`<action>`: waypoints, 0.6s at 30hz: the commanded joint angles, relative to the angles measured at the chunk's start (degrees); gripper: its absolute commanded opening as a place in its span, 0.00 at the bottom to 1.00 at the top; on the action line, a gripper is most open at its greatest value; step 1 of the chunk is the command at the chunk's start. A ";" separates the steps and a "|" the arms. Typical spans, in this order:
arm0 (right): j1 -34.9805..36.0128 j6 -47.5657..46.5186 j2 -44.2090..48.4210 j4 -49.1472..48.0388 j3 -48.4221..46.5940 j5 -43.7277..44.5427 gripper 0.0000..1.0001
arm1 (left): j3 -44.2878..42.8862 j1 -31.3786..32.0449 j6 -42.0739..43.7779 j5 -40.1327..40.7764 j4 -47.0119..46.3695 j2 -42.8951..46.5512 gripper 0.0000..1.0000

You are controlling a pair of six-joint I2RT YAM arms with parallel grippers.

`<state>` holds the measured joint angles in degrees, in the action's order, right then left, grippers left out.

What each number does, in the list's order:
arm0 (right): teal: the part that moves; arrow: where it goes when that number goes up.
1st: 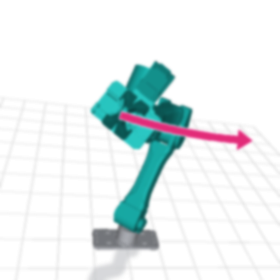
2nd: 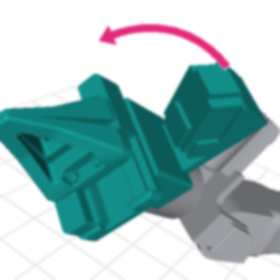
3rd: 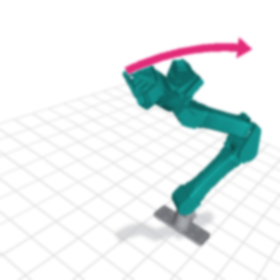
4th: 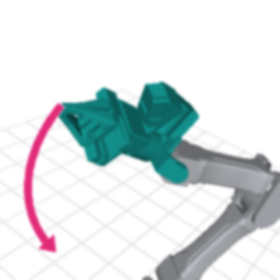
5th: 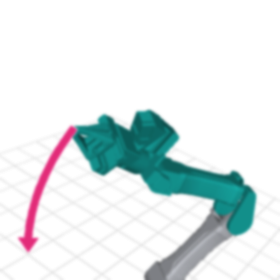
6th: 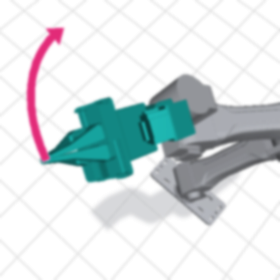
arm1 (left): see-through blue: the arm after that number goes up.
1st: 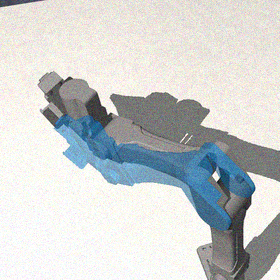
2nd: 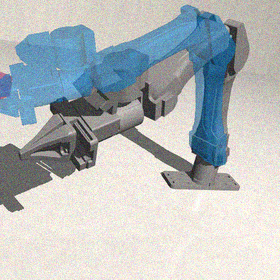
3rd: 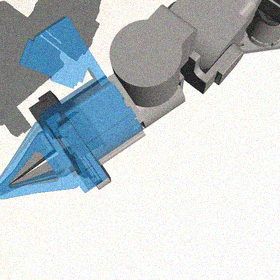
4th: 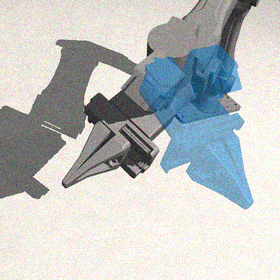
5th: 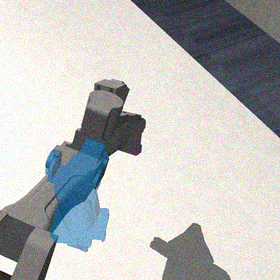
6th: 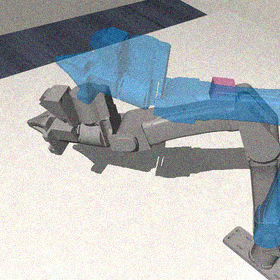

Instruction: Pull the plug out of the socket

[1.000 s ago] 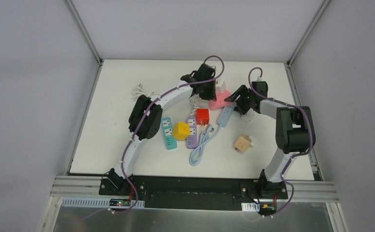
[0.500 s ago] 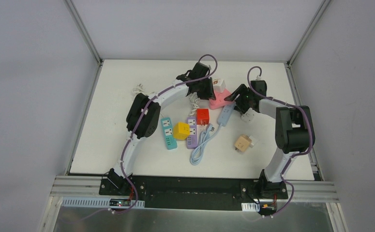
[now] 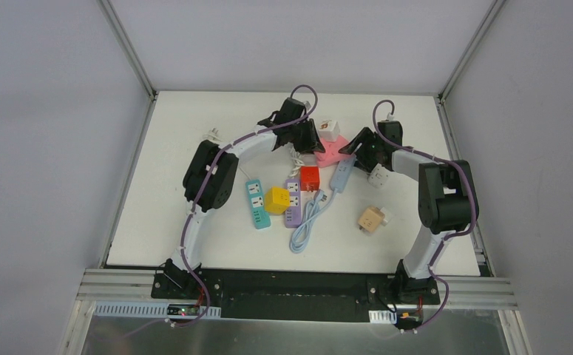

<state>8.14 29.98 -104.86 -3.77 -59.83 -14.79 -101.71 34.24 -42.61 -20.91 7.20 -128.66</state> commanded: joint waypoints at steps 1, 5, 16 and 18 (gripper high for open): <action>-0.12 -3.87 -2.83 12.00 2.57 9.68 0.00 | -1.69 0.67 -4.70 -2.68 -4.81 4.97 0.00; -0.14 -4.04 -2.72 12.18 2.83 10.26 0.00 | -9.18 4.69 6.55 9.57 10.98 4.21 0.00; -0.22 -6.36 -2.11 12.83 3.15 10.54 0.00 | 1.47 -0.64 -7.90 -3.31 -6.56 6.56 0.00; -0.46 -6.82 -1.89 12.82 3.47 10.52 0.00 | 2.86 -1.28 -11.94 -6.45 -12.23 6.87 0.00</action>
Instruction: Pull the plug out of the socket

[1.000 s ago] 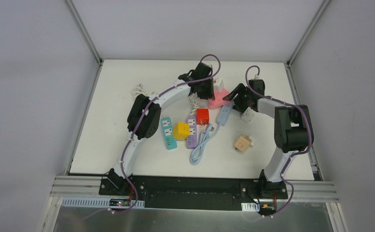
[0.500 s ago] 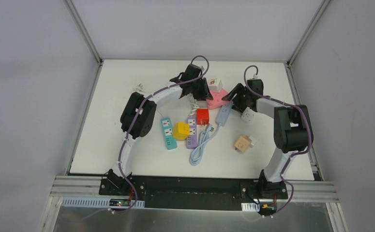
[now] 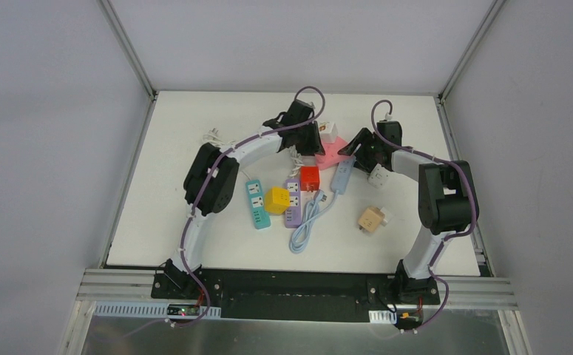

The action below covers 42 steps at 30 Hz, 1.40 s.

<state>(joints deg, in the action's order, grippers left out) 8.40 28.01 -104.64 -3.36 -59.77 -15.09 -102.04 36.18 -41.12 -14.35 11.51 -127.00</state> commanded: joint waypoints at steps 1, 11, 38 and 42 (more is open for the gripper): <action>-0.90 -4.95 -2.07 12.41 3.49 10.87 0.00 | 2.90 -3.06 -13.45 -13.27 -16.44 5.49 0.00; -1.02 -5.07 -2.73 13.17 3.54 12.73 0.00 | -6.83 7.12 14.93 16.56 9.53 8.39 0.00; -1.55 -4.58 1.43 12.15 3.56 9.89 0.00 | 7.65 -2.17 2.22 5.69 2.57 19.90 0.00; -1.53 -5.01 2.95 12.05 3.39 7.48 0.00 | 13.57 -4.55 2.90 6.36 3.46 24.08 0.00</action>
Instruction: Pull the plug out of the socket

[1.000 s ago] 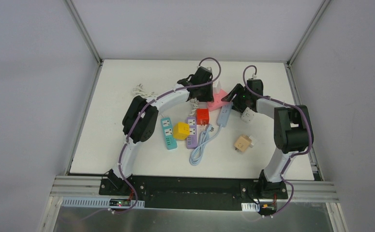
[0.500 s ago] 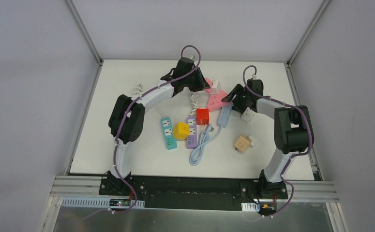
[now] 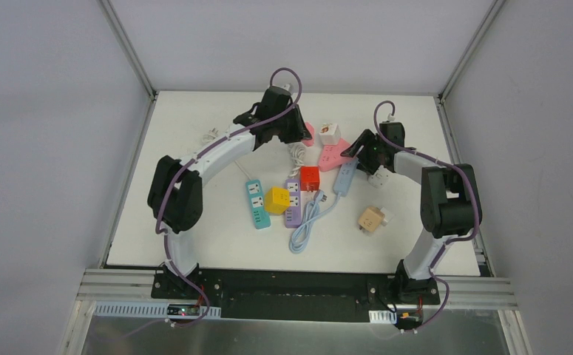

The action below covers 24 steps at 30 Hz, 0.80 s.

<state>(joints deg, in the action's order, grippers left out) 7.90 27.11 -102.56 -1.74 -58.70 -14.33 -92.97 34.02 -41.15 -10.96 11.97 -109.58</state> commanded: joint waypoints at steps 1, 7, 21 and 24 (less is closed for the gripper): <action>-1.00 -4.21 1.07 10.44 2.28 6.00 0.00 | 6.20 -3.10 3.04 2.72 2.71 7.45 0.00; -1.05 -4.34 1.87 10.44 3.23 2.67 0.00 | 14.49 -6.48 4.12 4.05 3.00 8.71 0.12; -0.45 -5.12 2.20 10.08 6.78 3.04 0.00 | 15.61 -9.60 7.85 10.37 9.25 4.13 0.55; 0.41 -6.12 2.15 11.40 6.57 5.47 0.00 | 14.95 -9.59 8.65 10.64 10.22 5.68 0.60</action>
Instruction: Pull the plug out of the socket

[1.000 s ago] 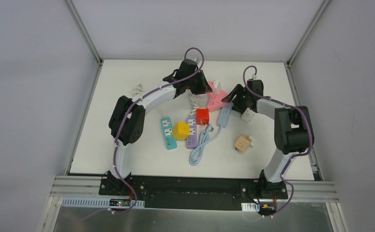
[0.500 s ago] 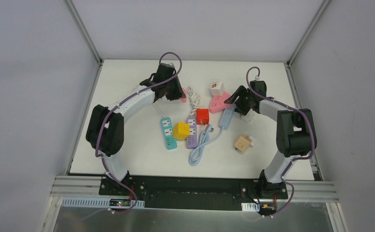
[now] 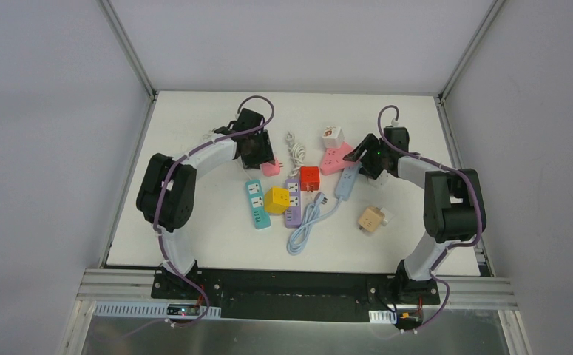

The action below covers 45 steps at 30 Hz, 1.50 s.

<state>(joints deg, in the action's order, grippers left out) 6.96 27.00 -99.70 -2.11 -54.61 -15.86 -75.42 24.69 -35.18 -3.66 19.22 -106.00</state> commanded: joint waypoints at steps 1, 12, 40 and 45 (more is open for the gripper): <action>1.45 -6.00 -0.68 11.93 2.69 7.21 0.00 | -2.81 -0.25 2.86 3.39 2.85 2.66 0.62; 2.53 -5.27 1.85 10.68 7.12 8.42 0.00 | -7.72 4.93 3.90 -9.21 -11.74 5.82 0.67; 2.58 -3.13 8.43 8.12 12.11 6.45 0.00 | -37.14 16.34 4.20 -2.10 -9.83 -24.34 0.69; 2.36 -0.52 9.22 5.97 11.91 5.39 0.12 | -37.93 16.36 3.54 -7.02 -11.18 -25.49 0.62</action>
<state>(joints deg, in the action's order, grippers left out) 8.84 28.77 -90.37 -4.27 -44.34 -13.13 -110.59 41.15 -30.76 -5.10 10.63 -129.99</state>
